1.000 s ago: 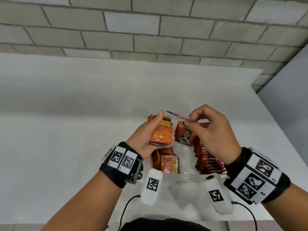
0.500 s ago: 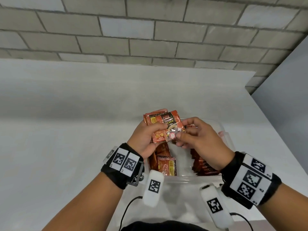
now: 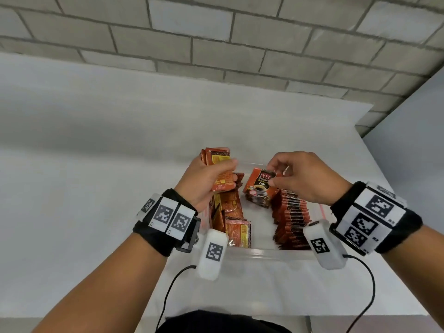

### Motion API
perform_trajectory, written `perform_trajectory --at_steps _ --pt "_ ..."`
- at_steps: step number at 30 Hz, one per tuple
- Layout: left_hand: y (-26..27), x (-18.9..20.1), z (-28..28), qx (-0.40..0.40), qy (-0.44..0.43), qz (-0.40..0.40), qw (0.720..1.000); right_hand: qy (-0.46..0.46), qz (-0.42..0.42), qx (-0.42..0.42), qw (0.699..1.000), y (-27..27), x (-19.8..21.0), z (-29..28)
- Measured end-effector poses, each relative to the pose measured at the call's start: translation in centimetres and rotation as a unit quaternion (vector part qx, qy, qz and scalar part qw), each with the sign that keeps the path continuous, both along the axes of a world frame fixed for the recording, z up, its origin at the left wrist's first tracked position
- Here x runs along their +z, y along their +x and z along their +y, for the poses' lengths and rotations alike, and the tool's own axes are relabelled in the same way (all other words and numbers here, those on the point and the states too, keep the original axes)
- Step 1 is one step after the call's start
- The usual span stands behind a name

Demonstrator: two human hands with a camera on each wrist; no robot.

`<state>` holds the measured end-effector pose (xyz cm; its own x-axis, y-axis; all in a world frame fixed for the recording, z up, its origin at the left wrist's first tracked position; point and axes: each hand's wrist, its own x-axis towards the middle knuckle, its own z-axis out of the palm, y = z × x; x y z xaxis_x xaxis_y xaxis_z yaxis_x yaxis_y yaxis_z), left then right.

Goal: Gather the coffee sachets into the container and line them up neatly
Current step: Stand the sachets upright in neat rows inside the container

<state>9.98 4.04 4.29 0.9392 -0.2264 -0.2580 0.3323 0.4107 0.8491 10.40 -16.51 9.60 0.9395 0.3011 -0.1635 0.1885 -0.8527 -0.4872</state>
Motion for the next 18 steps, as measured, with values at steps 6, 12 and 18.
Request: perform_trajectory --at_steps 6,12,18 --pt "0.4 -0.9 2.0 0.026 0.015 0.048 0.998 -0.145 0.054 0.013 0.988 1.6 -3.0 0.1" --pt "0.3 -1.3 2.1 0.037 -0.010 0.061 0.997 -0.243 0.081 0.025 0.966 2.9 -4.6 0.6" --pt "0.6 -1.4 2.4 0.035 -0.027 0.075 0.996 -0.307 0.067 0.036 0.949 2.8 -5.5 0.9"
